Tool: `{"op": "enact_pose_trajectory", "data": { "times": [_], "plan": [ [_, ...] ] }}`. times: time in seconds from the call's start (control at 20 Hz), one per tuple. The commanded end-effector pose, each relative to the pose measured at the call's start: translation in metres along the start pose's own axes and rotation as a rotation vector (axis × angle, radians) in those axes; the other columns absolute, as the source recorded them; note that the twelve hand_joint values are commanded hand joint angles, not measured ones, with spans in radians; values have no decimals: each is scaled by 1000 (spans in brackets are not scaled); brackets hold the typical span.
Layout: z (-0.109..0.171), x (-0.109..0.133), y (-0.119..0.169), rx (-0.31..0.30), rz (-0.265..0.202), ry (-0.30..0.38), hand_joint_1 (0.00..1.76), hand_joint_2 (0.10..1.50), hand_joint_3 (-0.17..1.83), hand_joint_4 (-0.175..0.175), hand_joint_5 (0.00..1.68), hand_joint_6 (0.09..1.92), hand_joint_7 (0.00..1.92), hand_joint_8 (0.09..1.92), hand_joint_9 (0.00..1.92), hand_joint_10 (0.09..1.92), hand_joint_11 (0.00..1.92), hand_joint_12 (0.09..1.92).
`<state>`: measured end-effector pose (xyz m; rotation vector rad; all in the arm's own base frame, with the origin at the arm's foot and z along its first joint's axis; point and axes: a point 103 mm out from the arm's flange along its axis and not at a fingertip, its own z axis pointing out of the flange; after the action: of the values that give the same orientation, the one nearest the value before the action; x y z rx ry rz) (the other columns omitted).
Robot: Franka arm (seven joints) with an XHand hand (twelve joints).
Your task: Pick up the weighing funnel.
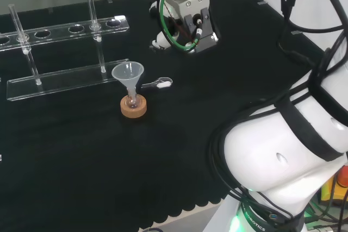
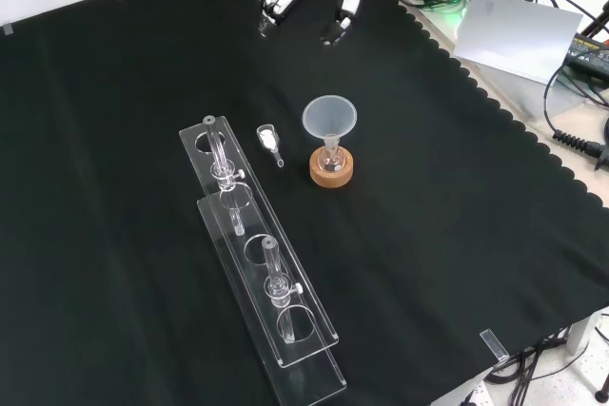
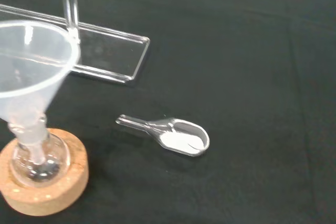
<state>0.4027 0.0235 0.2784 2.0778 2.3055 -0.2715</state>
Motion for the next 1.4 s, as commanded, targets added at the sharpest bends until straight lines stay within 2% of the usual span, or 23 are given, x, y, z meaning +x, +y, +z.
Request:
{"op": "enact_pose_trajectory", "data": {
  "times": [0.05,0.5,0.9,1.4],
  "plan": [
    [26,-34,14,35,40,52,767,726,464,-76,533,87,522,699,807,538,481,1304],
    [70,-54,38,88,59,87,747,718,486,-77,552,87,540,704,813,533,467,1296],
    [111,-45,62,133,41,127,778,710,496,-77,592,87,583,717,830,535,467,1300],
    [155,-31,81,184,4,134,825,698,506,-76,612,87,589,715,833,531,481,1292]
  ]
}}
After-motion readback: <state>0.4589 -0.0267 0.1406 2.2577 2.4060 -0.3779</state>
